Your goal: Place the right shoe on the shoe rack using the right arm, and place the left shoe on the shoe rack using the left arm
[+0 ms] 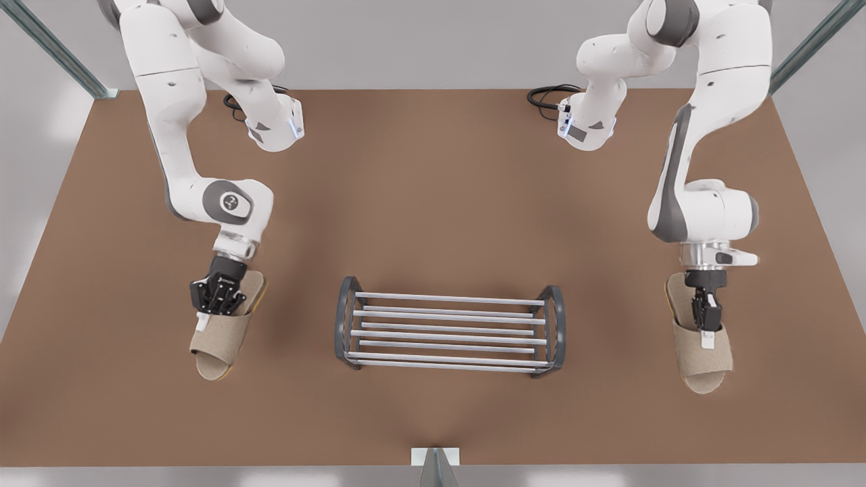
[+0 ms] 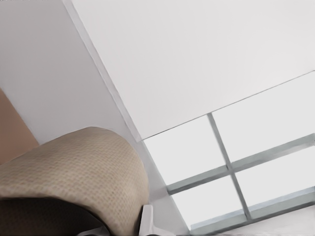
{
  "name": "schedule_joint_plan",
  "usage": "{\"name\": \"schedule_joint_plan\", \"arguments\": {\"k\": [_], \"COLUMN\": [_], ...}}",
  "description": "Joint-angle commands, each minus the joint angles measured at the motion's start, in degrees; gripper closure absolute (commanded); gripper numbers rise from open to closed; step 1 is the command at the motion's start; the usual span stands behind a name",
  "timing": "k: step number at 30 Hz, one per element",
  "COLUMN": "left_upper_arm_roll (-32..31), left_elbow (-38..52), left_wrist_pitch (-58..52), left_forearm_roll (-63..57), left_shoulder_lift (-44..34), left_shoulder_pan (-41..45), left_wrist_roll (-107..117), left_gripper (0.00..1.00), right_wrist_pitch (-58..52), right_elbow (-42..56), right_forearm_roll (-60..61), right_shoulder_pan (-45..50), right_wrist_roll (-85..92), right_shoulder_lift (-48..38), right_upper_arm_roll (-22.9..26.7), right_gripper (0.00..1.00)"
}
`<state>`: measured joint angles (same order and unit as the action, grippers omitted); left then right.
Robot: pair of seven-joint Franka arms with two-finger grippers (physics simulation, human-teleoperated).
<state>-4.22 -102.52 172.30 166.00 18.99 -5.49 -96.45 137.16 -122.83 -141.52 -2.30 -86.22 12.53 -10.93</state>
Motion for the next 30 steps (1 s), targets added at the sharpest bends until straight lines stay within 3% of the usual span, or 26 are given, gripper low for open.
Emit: {"name": "schedule_joint_plan", "arguments": {"k": [1,7,10,14,16,19,29,30], "left_upper_arm_roll": [-4.83,-15.99,-16.43,-15.47,-9.06,-4.22,-2.9,-2.81], "left_elbow": [4.16,13.92,17.88,19.64,20.34,27.37,27.2,27.2], "left_wrist_pitch": [27.56,27.91,27.65,27.39,27.03,26.24,15.7,15.7], "left_forearm_roll": [16.19,16.11,16.28,16.02,14.88,12.41,11.98,11.71], "left_shoulder_lift": [1.05,0.79,-0.7,0.7,4.21,12.21,17.14,17.14], "left_shoulder_pan": [0.21,0.92,7.42,14.27,24.28,31.42,30.62,30.62], "left_wrist_roll": [27.8,35.54,36.77,38.88,38.88,38.88,38.18,38.09], "left_gripper": [0.75,0.75,0.75,0.74,0.74,0.74,0.74,0.58], "right_wrist_pitch": [13.75,14.9,14.9,15.6,15.69,15.69,19.81,23.24], "right_elbow": [1.98,2.33,2.68,2.68,2.77,2.68,4.35,4.79], "right_forearm_roll": [13.72,13.99,13.99,13.99,13.99,13.9,14.08,14.17], "right_shoulder_pan": [0.37,-0.33,-0.42,-0.51,-0.6,-0.68,-0.68,-0.68], "right_wrist_roll": [28.82,31.11,31.99,31.99,31.99,31.99,37.18,37.44], "right_shoulder_lift": [-2.07,-1.81,-1.72,-1.81,-1.81,-1.63,-2.07,-2.69], "right_upper_arm_roll": [0.21,0.21,0.21,0.21,0.21,0.29,0.47,0.91], "right_gripper": [0.7,0.7,0.7,0.7,0.69,0.69,0.69,0.7]}}
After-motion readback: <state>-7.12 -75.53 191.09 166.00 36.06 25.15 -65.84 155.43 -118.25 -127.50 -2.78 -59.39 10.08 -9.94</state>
